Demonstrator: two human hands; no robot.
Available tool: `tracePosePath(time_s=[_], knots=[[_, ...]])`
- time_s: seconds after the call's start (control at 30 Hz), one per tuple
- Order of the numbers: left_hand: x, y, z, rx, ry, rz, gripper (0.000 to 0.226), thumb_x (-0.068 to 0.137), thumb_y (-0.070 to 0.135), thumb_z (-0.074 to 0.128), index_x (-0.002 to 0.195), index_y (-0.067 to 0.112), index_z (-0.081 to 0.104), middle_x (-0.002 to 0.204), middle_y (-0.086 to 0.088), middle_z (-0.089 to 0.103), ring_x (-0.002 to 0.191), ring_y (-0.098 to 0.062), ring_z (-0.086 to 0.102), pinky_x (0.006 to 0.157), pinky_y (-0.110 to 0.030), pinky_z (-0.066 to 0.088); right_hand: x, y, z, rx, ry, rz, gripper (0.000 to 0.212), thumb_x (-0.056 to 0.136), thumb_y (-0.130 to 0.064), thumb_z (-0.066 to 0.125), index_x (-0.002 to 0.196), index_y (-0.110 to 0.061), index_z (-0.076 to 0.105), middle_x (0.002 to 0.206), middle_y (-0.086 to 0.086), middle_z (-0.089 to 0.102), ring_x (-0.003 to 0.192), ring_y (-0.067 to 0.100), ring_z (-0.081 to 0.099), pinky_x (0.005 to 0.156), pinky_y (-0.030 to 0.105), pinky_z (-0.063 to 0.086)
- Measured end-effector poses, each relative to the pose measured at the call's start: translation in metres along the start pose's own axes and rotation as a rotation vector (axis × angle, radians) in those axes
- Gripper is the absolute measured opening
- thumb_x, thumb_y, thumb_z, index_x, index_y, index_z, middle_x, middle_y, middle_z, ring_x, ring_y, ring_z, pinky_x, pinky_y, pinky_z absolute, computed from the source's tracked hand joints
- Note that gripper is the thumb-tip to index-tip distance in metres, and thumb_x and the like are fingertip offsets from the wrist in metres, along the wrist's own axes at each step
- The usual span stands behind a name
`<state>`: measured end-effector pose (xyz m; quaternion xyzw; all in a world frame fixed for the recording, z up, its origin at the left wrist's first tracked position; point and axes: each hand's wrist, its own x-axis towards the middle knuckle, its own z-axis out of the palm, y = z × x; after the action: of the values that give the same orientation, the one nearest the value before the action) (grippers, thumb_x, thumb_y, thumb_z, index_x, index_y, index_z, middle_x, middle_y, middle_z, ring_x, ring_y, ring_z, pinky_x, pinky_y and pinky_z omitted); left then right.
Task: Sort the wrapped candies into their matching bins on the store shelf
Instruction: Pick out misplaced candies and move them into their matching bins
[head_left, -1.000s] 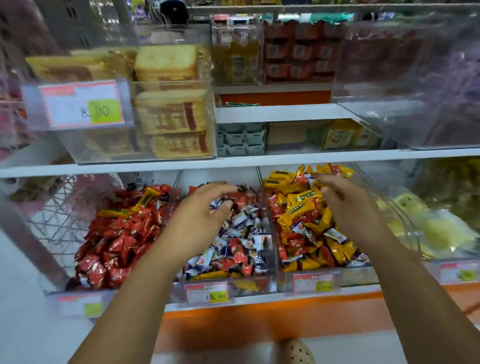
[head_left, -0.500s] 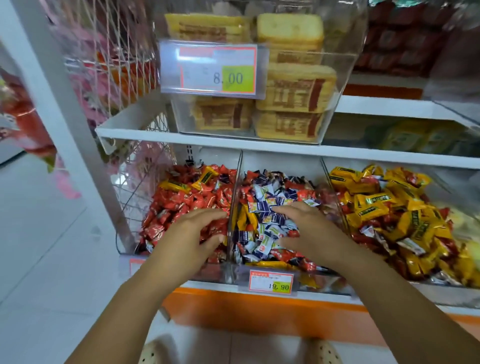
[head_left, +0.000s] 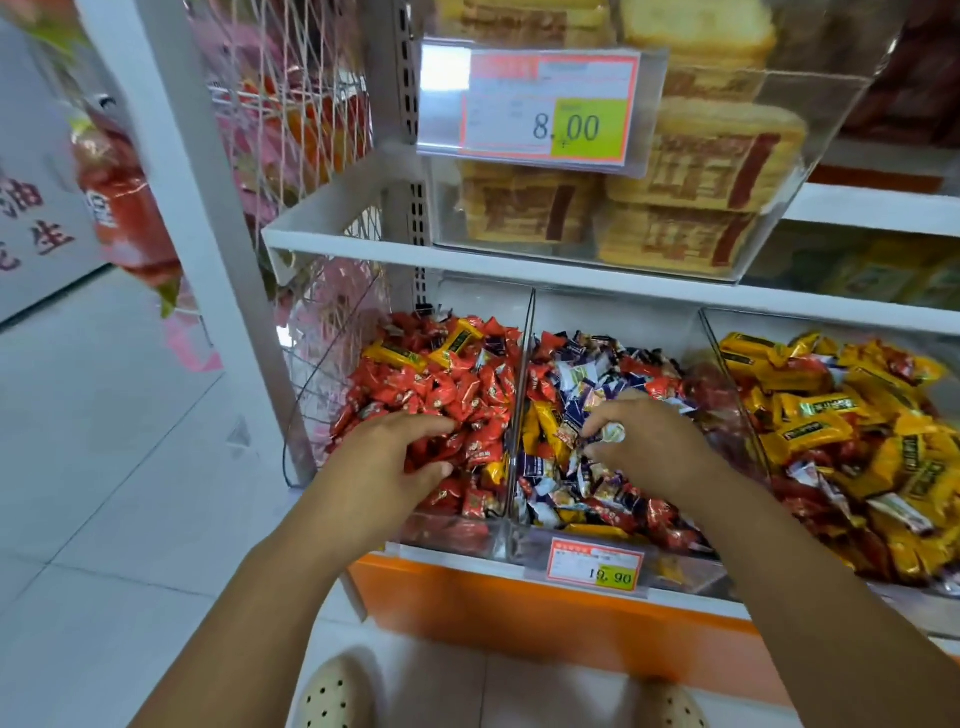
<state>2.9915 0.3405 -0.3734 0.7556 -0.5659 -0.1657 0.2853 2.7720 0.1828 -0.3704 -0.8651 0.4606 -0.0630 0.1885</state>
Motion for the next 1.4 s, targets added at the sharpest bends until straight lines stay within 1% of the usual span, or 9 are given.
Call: tracePosePath(time_s=[0.27,0.4,0.6,0.73,0.83,0.93,1.03,1.2,1.4], knots=[[0.000,0.010,0.010,-0.021,0.027,0.051,0.036,0.089,0.035,0.064,0.124,0.042,0.057,0.124,0.016,0.056,0.119,-0.006,0.047,0.098,-0.023,0.038,0.004,0.007,-0.029,0.041,0.357,0.092,0.033,0.095,-0.006,0.053,0.126,-0.015,0.062,0.130,0.009,0.058,0.104,0.024,0.057,0.090,0.028,0.043],[0.006,0.026,0.018,-0.065,0.030,0.102,0.037,0.091,0.035,0.062,0.127,0.040,0.057,0.118,0.023,0.052,0.119,-0.003,0.045,0.101,-0.022,0.035,0.016,0.018,-0.019,-0.083,0.102,0.188,0.053,0.096,-0.010,0.053,0.145,-0.021,0.039,0.148,0.011,0.041,0.132,0.029,0.041,0.109,0.038,0.032],[0.021,0.033,0.023,-0.105,0.035,0.091,0.036,0.092,0.037,0.058,0.128,0.038,0.055,0.123,0.017,0.055,0.111,0.002,0.049,0.086,-0.010,0.035,0.025,0.024,-0.021,0.158,0.062,0.180,0.045,0.085,-0.014,0.071,0.127,-0.023,0.057,0.128,0.002,0.054,0.097,0.019,0.057,0.068,0.021,0.047],[0.027,0.040,0.023,-0.128,0.042,0.083,0.038,0.092,0.040,0.057,0.129,0.040,0.052,0.111,0.022,0.047,0.106,0.004,0.047,0.082,-0.010,0.035,0.017,0.020,-0.029,0.490,-0.083,0.186,0.041,0.080,-0.027,0.077,0.117,-0.028,0.061,0.110,-0.011,0.060,0.103,0.010,0.058,0.077,0.021,0.042],[0.028,0.043,0.024,-0.131,0.035,0.074,0.041,0.091,0.042,0.057,0.132,0.040,0.050,0.114,0.022,0.046,0.108,0.003,0.046,0.089,-0.018,0.034,0.016,0.014,-0.034,0.562,0.083,0.135,0.023,0.084,-0.025,0.072,0.107,-0.024,0.070,0.102,-0.012,0.066,0.096,0.005,0.060,0.071,0.011,0.041],[0.027,0.042,0.024,-0.138,0.049,0.063,0.041,0.091,0.041,0.057,0.132,0.039,0.050,0.115,0.022,0.046,0.110,0.002,0.046,0.087,-0.016,0.035,0.024,-0.004,-0.033,0.472,0.319,0.050,0.011,0.087,-0.021,0.068,0.097,-0.023,0.072,0.096,-0.013,0.065,0.089,0.000,0.059,0.069,0.004,0.039],[0.025,0.040,0.021,-0.126,0.076,0.061,0.040,0.092,0.039,0.057,0.131,0.039,0.052,0.112,0.022,0.046,0.108,0.002,0.046,0.083,-0.014,0.034,0.039,-0.026,-0.014,0.386,0.286,-0.095,0.021,0.091,-0.016,0.062,0.110,-0.022,0.070,0.105,-0.008,0.064,0.086,0.001,0.056,0.073,0.012,0.042],[0.024,0.027,0.015,-0.142,0.118,0.040,0.036,0.091,0.037,0.059,0.127,0.039,0.055,0.116,0.021,0.053,0.109,0.003,0.049,0.088,-0.016,0.036,0.069,-0.030,0.027,-0.076,0.049,-0.062,0.058,0.093,-0.021,0.058,0.146,-0.018,0.036,0.149,0.007,0.038,0.136,0.029,0.033,0.114,0.037,0.027],[0.024,0.006,0.008,-0.146,0.168,0.010,0.033,0.091,0.031,0.061,0.124,0.038,0.059,0.118,0.021,0.056,0.109,0.004,0.053,0.087,-0.011,0.038,0.084,-0.030,0.042,-0.141,0.137,-0.032,0.049,0.080,-0.018,0.070,0.126,-0.014,0.056,0.123,0.009,0.050,0.116,0.029,0.049,0.095,0.043,0.048]])
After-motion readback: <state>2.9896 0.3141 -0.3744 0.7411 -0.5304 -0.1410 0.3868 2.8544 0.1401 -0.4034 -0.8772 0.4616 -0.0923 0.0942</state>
